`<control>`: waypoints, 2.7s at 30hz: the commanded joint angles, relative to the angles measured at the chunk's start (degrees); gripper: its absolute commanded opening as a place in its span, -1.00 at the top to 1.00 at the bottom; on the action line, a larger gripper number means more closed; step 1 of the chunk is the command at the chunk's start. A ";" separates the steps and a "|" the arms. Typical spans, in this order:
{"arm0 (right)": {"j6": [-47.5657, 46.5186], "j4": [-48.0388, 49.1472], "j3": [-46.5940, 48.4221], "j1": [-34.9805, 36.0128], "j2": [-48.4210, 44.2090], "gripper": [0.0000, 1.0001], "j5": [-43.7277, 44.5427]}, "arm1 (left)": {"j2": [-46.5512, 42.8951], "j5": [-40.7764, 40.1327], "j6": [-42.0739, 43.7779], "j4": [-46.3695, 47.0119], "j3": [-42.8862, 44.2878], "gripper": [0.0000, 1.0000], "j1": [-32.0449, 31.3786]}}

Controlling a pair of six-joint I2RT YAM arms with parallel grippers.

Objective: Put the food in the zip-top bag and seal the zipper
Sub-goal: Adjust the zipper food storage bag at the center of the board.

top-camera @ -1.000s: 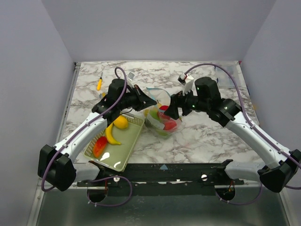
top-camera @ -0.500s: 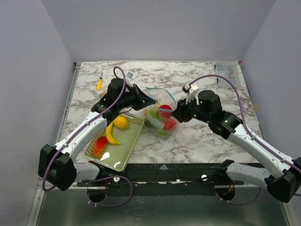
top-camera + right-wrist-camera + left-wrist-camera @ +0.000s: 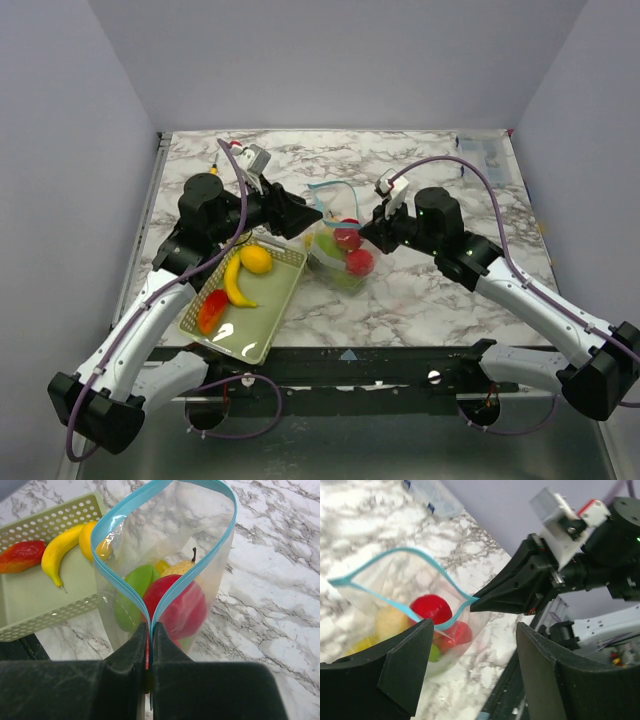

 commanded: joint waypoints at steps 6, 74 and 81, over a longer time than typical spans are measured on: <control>-1.70 3.99 -0.61 0.24 -4.07 0.99 -8.78 | 4.84 20.09 47.32 2.57 1.70 -0.43 -9.71; 7.73 18.23 -19.14 0.23 -16.66 0.93 -1.81 | 23.12 13.11 76.89 -24.62 17.41 0.89 -10.38; 6.85 19.19 -19.91 0.24 -18.03 0.99 -4.70 | 23.05 19.23 71.76 -24.80 20.21 -0.05 -11.13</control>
